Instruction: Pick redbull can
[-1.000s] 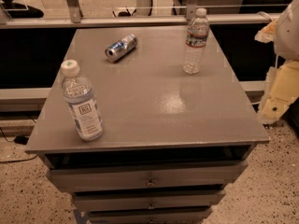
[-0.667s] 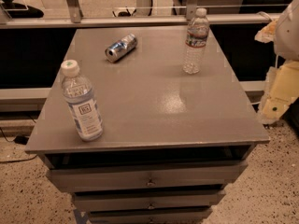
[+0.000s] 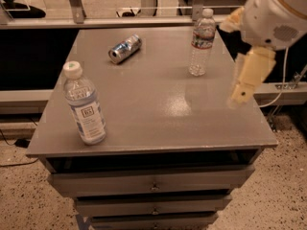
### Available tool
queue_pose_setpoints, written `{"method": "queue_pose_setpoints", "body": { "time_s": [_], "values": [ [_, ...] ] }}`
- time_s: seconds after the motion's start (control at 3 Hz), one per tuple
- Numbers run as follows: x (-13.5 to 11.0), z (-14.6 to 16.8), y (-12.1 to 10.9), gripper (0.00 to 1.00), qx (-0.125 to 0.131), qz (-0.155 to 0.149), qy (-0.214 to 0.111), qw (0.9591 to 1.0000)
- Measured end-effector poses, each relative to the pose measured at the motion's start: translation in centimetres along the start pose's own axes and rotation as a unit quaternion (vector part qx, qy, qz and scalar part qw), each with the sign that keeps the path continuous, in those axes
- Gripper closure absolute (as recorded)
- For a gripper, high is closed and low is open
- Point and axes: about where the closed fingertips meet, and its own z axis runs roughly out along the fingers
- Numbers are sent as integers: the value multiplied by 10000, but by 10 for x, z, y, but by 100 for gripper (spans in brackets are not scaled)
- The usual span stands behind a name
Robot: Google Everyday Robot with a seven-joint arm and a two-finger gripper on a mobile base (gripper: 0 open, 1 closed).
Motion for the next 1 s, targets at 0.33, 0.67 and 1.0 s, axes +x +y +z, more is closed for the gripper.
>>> {"method": "queue_pose_setpoints", "body": {
  "time_s": [0.33, 0.67, 1.0],
  "values": [
    [-58, 26, -22, 0, -151, -510, -655, 9964],
    [-110, 53, -44, 0, -314, -751, -1379, 9871],
    [-111, 53, -46, 0, -300, -763, -1417, 9865]
  ]
}}
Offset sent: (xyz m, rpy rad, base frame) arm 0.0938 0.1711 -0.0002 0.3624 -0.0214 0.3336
